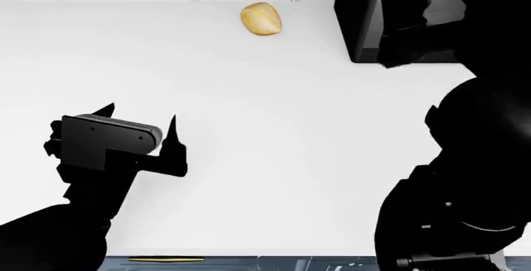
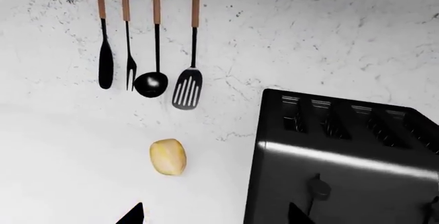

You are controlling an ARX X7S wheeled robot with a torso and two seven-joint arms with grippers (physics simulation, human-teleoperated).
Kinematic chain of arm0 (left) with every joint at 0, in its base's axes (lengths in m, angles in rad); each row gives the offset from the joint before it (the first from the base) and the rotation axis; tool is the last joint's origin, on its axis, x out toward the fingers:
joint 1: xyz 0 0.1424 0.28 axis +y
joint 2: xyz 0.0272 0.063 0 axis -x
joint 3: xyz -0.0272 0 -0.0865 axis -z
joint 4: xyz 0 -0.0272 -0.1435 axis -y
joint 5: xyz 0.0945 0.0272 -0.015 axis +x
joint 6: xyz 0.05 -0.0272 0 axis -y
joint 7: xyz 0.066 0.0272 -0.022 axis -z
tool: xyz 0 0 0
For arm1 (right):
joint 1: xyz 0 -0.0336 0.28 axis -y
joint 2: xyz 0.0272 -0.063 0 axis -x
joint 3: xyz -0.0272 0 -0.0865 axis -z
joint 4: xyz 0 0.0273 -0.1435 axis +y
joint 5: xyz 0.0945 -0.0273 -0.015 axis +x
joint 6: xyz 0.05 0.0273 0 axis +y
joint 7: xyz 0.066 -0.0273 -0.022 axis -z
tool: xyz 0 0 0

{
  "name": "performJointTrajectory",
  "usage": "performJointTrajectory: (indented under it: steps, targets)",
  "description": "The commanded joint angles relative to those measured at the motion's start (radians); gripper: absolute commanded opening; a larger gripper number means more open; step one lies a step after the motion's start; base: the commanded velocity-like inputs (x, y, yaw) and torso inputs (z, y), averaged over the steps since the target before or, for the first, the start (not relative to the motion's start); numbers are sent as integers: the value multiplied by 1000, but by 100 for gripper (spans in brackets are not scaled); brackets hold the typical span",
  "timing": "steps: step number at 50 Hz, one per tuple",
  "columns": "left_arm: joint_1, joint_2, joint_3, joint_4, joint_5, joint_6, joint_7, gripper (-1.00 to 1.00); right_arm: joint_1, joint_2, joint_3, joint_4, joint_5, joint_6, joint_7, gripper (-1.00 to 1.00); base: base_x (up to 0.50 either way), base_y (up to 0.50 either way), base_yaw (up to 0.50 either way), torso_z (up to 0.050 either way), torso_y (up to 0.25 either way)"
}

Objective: A wet mug is on the counter and needs to be dried. Pick it up and place it upside down in the open cabinet.

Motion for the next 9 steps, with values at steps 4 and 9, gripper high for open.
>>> performJointTrajectory:
  steps: [4, 9]
  targets:
    - [16, -13, -6, 30, -16, 8, -21, 100, -234, 0, 2, -228, 9, 0, -5, 100, 0, 0, 0, 0, 0]
    - [-73, 136, -1, -232, -149, -76, 147, 100, -319, 0, 33, -339, 52, 0, -5, 100, 0, 0, 0, 0, 0]
